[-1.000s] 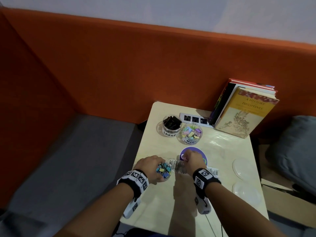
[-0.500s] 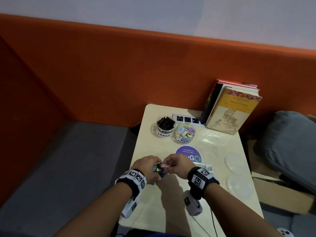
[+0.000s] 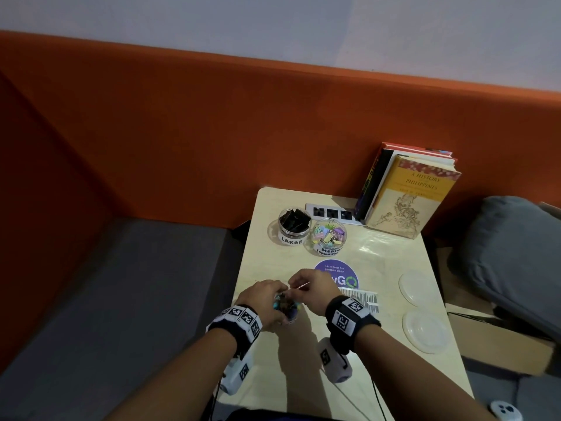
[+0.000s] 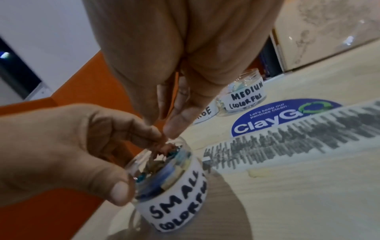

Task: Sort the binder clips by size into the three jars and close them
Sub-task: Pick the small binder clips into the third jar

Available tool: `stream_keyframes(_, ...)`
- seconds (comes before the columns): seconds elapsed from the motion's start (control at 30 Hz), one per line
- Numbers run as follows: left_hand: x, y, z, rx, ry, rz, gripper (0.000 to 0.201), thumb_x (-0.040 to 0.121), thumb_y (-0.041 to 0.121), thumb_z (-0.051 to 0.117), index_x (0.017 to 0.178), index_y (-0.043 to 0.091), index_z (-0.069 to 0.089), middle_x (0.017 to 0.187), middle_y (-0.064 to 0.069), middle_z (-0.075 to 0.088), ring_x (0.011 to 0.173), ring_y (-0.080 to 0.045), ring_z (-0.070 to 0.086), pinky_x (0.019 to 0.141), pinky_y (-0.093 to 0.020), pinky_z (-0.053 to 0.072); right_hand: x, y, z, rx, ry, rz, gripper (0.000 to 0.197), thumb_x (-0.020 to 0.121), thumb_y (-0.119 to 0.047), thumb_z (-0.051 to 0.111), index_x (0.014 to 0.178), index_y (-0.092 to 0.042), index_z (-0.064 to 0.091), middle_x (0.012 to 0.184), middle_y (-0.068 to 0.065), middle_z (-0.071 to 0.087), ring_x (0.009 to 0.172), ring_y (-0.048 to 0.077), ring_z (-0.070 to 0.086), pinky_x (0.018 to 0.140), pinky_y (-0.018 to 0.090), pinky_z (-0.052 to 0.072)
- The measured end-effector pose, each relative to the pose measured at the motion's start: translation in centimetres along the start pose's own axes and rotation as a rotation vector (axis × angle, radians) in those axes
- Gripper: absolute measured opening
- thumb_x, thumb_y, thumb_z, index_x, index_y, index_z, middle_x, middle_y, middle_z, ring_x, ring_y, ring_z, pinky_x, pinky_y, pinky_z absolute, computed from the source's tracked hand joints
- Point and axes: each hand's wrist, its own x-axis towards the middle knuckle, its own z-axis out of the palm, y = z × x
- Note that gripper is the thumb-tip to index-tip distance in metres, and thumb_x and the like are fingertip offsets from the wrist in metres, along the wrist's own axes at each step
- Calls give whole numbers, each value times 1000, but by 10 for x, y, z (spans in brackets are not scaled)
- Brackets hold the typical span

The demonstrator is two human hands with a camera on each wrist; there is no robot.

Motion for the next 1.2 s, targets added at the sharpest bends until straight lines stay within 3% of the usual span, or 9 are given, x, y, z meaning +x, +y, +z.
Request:
stream_keyframes(0.13, 0, -1, 3, -70, -4, -1, 75, 70, 30, 86, 137, 25, 52, 135, 5, 54, 119, -19, 55, 93, -33, 53, -3, 7, -4, -77, 76, 6, 11, 90, -14, 62, 95, -18, 70, 85, -5, 69, 80, 12, 66, 73, 23, 51)
stream_keyframes(0.23, -2, 0, 9, -21, 9, 60, 74, 71, 39, 81, 138, 27, 50, 133, 5, 55, 117, -18, 55, 95, -30, 50, -10, 13, -9, -123, 36, 22, 14, 91, -13, 60, 99, -17, 71, 92, -4, 70, 85, 12, 63, 77, 24, 49)
stream_keyframes(0.4, -3, -2, 18, 91, -58, 194, 84, 75, 48, 76, 146, 26, 37, 146, 4, 44, 127, -21, 50, 100, -35, 47, -22, 25, -7, -175, -71, 110, 39, 84, 1, 48, 109, -24, 66, 105, -9, 66, 101, 12, 62, 86, 25, 49)
stream_keyframes(0.6, -2, 8, 25, 21, -17, 214, 81, 77, 49, 74, 145, 24, 38, 143, 2, 45, 124, -20, 52, 99, -30, 46, -34, 43, -11, -162, -8, 178, 33, 86, 0, 51, 109, -19, 65, 111, -3, 67, 96, 13, 59, 83, 22, 45)
stream_keyframes(0.7, 1, 18, 30, 74, -43, 256, 77, 77, 52, 73, 141, 25, 40, 139, 2, 48, 119, -20, 55, 96, -33, 50, -42, 56, -19, -142, 32, 208, 32, 86, -2, 51, 108, -17, 67, 111, -2, 68, 101, 14, 61, 89, 23, 47)
stream_keyframes(0.83, 7, 34, 39, 104, -59, 285, 79, 79, 48, 71, 145, 22, 37, 144, 0, 44, 125, -22, 51, 99, -36, 48, -54, 74, -35, -186, 119, 227, 25, 85, -8, 54, 103, -17, 69, 105, -1, 68, 97, 18, 62, 81, 22, 44)
stream_keyframes(0.97, 16, 51, 47, 118, -89, 304, 82, 81, 47, 70, 149, 20, 33, 150, -1, 38, 132, -21, 46, 105, -35, 44, -67, 104, -67, -224, 313, 273, 19, 83, -13, 60, 99, -15, 70, 100, 5, 67, 94, 24, 63, 74, 23, 39)
stream_keyframes(1.07, 23, 62, 53, 125, -89, 289, 81, 81, 47, 70, 148, 21, 34, 150, 0, 38, 132, -21, 46, 105, -34, 44, -81, 129, -94, -368, 411, 387, 29, 85, -24, 62, 113, -17, 62, 116, 8, 56, 109, 27, 53, 87, 32, 45)
stream_keyframes(1.2, 31, 75, 61, 115, -70, 249, 79, 78, 47, 71, 145, 25, 37, 144, 3, 43, 126, -20, 50, 101, -31, 46, -102, 165, -114, -442, 336, 625, 46, 90, -46, 50, 132, -27, 47, 136, 10, 41, 123, 34, 43, 97, 41, 44)
